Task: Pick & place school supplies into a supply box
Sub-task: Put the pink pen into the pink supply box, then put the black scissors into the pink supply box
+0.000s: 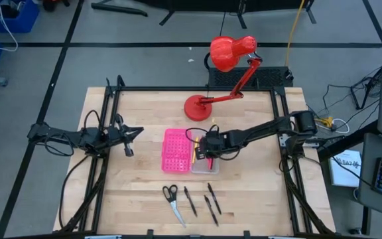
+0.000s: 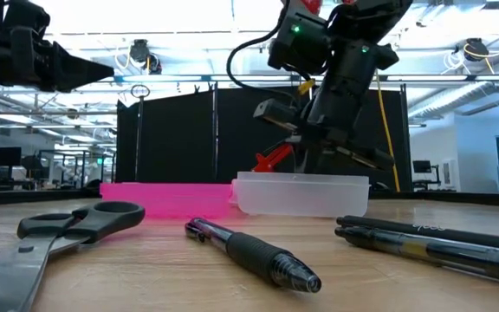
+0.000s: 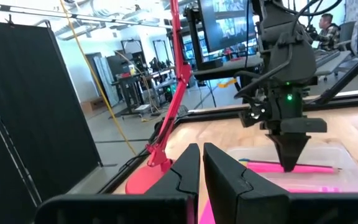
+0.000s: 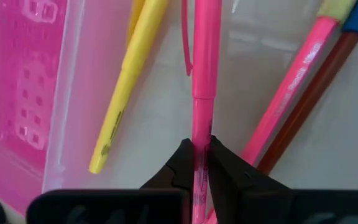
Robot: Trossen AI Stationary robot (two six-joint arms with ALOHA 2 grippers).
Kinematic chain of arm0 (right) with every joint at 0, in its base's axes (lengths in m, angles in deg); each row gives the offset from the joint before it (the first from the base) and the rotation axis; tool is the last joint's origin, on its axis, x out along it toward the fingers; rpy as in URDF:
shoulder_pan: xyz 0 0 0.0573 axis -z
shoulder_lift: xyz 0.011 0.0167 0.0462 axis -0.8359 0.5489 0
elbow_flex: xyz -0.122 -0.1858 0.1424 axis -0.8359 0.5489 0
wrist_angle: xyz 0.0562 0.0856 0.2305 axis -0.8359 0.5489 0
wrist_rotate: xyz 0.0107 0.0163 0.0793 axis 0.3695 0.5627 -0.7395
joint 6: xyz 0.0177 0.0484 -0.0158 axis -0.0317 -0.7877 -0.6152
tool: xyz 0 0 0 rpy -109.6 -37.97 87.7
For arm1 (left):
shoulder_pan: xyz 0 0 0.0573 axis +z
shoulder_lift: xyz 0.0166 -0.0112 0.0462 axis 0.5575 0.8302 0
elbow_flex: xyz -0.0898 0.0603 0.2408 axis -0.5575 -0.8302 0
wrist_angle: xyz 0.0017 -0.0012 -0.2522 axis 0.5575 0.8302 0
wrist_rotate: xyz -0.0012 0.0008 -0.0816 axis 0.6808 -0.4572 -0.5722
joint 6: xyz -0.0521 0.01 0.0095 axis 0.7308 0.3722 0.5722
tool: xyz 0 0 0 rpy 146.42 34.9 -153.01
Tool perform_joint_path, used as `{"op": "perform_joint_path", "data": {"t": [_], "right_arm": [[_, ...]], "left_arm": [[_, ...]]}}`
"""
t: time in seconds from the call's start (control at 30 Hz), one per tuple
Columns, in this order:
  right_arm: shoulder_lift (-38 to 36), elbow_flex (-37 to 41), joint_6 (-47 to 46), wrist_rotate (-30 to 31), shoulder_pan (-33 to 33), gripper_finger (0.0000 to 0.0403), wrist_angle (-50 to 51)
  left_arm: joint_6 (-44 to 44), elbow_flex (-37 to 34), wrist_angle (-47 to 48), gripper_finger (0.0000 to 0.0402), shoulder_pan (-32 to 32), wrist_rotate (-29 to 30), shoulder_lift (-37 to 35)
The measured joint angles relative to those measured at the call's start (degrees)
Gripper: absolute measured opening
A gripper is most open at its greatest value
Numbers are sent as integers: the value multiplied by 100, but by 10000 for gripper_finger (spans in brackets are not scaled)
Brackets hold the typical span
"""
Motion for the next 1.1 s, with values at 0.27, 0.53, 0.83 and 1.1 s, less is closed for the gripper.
{"op": "perform_joint_path", "data": {"t": [0.27, 0.53, 0.83, 1.1], "right_arm": [[-146, -2, 451, 13, 93, 97, 54], [-326, 9, 1113, -12, 78, 137, 59], [-2238, 639, 3944, 2549, -733, 113, 195], [-4633, 2559, 6700, 2530, -1356, 82, -1566]], "left_arm": [[38, 0, 96, 31, 2, 0, 0], [201, 0, 111, 31, 2, -4, 0], [232, 0, -79, 31, 2, -49, 0], [471, 0, -232, 31, 1, -459, 1]]}}
